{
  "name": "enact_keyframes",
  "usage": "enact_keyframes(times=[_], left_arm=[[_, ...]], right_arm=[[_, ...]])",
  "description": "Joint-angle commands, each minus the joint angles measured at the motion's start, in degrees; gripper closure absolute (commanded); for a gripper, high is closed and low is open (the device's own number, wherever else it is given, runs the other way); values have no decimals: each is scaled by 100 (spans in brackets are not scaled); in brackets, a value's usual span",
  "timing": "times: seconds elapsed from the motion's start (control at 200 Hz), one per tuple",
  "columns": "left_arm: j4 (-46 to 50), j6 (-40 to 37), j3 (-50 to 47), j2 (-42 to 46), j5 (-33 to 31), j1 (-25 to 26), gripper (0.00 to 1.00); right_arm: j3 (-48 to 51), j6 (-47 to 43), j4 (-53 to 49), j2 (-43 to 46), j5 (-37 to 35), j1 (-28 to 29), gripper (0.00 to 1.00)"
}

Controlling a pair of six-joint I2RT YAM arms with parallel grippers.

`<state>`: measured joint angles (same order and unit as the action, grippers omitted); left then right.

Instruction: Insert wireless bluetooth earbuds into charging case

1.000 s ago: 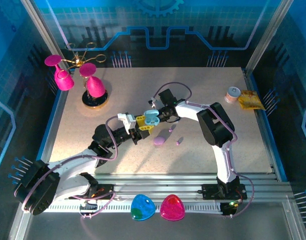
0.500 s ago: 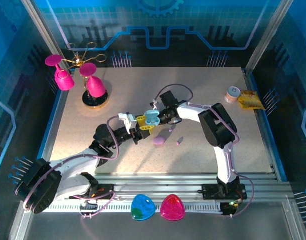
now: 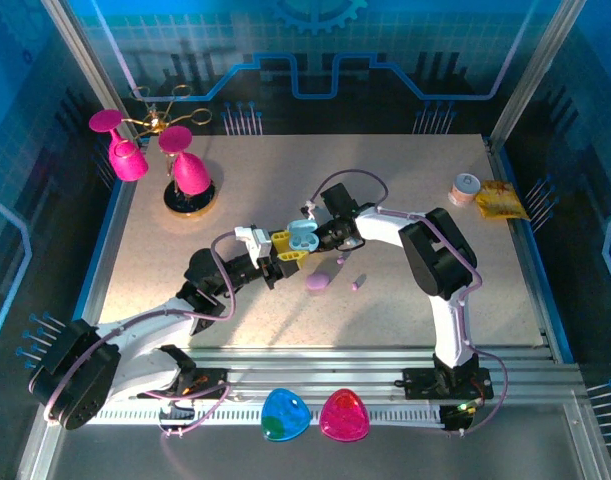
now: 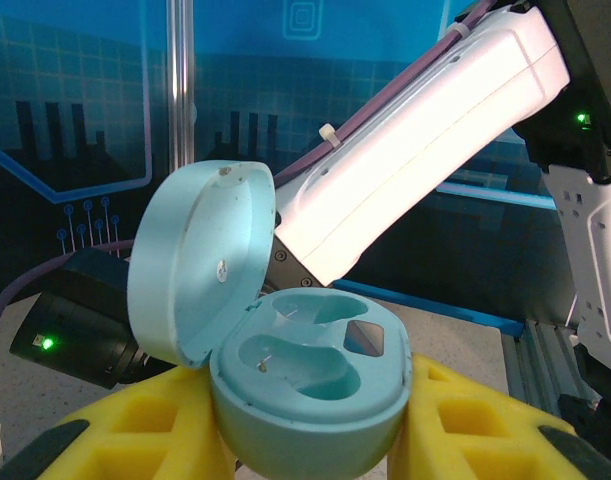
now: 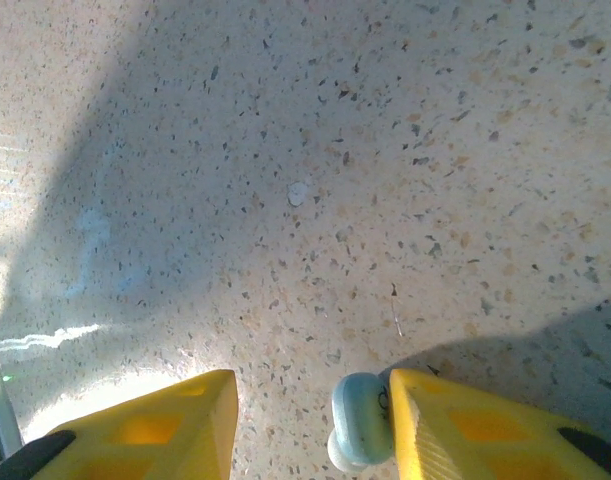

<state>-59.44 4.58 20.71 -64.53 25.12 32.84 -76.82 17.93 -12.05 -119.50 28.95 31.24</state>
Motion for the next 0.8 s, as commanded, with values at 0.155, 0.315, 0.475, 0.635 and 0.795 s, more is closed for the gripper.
enact_keyframes(times=[0.155, 0.315, 0.475, 0.635, 0.795], left_arm=[[-208, 139, -119, 150, 41, -35, 80], [-210, 140, -144, 165, 28, -38, 80], [-208, 124, -164, 185, 16, -36, 80], [-226, 127, -172, 166, 0, -36, 80], [-248, 135, -181, 179, 10, -36, 80]], right_arm=[[-141, -260, -535, -27, -391, 160, 59], [-128, -293, -612, -72, -448, 191, 59], [-104, -259, -537, 2, -260, 242, 63], [-45, -150, -408, 50, -135, 237, 69], [-108, -135, -462, -24, -243, 238, 76]])
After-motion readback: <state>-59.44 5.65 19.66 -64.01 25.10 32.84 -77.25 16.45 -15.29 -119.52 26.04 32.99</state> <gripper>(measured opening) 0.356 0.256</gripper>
